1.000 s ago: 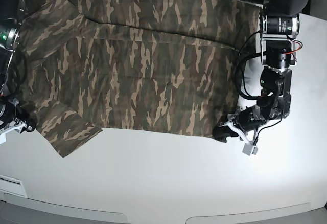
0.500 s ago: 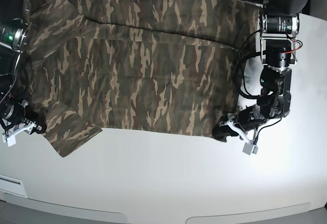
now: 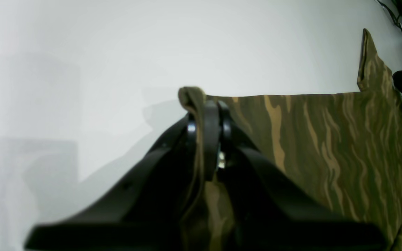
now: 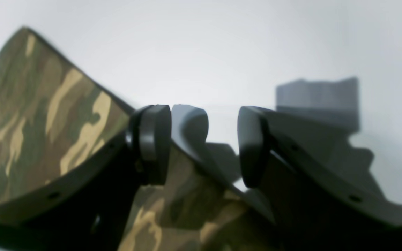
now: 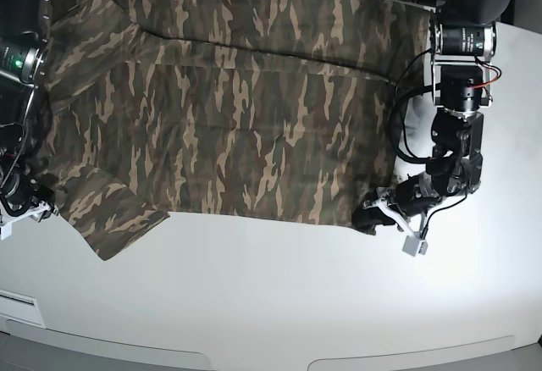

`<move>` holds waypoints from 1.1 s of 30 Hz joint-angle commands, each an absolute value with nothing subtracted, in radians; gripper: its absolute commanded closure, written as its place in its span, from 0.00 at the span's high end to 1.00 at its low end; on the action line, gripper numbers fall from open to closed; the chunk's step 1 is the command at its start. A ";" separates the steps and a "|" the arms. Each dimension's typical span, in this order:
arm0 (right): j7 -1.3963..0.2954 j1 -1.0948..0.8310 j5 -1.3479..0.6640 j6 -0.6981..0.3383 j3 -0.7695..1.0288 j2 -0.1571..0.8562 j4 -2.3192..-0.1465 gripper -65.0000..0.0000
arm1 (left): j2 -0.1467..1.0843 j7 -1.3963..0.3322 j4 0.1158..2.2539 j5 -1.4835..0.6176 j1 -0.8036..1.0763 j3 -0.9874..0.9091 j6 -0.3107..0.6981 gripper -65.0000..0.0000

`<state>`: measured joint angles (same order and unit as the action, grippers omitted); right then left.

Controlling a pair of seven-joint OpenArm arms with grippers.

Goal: Fold the T-shirt properly
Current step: 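Move the right gripper to the opposite hem corner and grasp it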

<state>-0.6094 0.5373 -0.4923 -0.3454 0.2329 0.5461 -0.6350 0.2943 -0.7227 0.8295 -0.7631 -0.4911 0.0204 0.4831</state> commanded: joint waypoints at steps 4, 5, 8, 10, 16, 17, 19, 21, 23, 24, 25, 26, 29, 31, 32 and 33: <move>-0.646 0.551 -0.598 -0.447 0.237 0.550 -0.648 0.51 | 0.302 -0.791 0.826 -0.723 -0.491 0.025 0.464 0.00; -0.652 0.552 -0.617 -0.467 0.237 0.548 -0.648 0.51 | 0.302 -0.791 0.826 -0.721 -0.491 0.025 0.464 0.00; -0.664 0.552 -0.669 -0.518 0.237 0.546 -0.648 0.51 | 0.302 -0.794 0.826 -0.721 -0.491 0.025 0.464 0.00; -0.677 0.552 -0.689 -0.545 0.237 0.546 -0.648 0.51 | 0.302 -0.795 0.826 -0.722 -0.491 0.025 0.464 0.00; -0.753 0.552 -0.765 -0.631 0.237 0.546 -0.648 0.51 | 0.302 -0.794 0.826 -0.722 -0.491 0.025 0.464 0.00; -0.769 0.552 -0.782 -0.646 0.237 0.546 -0.648 0.51 | 0.302 -0.794 0.826 -0.722 -0.491 0.025 0.464 0.00; -0.775 0.552 -0.797 -0.655 0.237 0.546 -0.648 0.47 | 0.302 -0.794 0.826 -0.722 -0.491 0.025 0.464 0.00; -0.770 0.552 -0.797 -0.655 0.237 0.546 -0.648 0.33 | 0.302 -0.794 0.826 -0.722 -0.491 0.025 0.464 0.00; -0.760 0.556 -0.797 -0.655 0.237 0.546 -0.648 0.12 | 0.302 -0.794 0.826 -0.722 -0.491 0.025 0.464 0.00; -0.761 0.561 -0.796 -0.654 0.237 0.546 -0.648 0.02 | 0.302 -0.794 0.826 -0.722 -0.491 0.025 0.464 0.00; -0.761 0.566 -0.798 -0.656 0.237 0.547 -0.648 0.00 | 0.302 -0.794 0.826 -0.722 -0.492 0.025 0.464 0.00; -0.762 0.575 -0.804 -0.658 0.237 0.547 -0.648 0.00 | 0.302 -0.794 0.826 -0.722 -0.494 0.025 0.464 0.00; -0.780 0.600 -0.847 -0.698 0.236 0.550 -0.649 0.00 | 0.302 -0.780 0.826 -0.726 -0.500 0.025 0.464 0.00; -0.804 0.619 -0.897 -0.698 0.236 0.551 -0.656 0.00 | 0.302 -0.772 0.826 -0.737 -0.506 0.025 0.464 0.00; -0.823 0.627 -0.921 -0.698 0.236 0.552 -0.662 0.00 | 0.303 -0.764 0.826 -0.738 -0.511 0.025 0.464 0.00; -0.836 0.636 -0.940 -0.698 0.236 0.552 -0.670 0.00 | 0.303 -0.756 0.826 -0.737 -0.517 0.025 0.463 0.00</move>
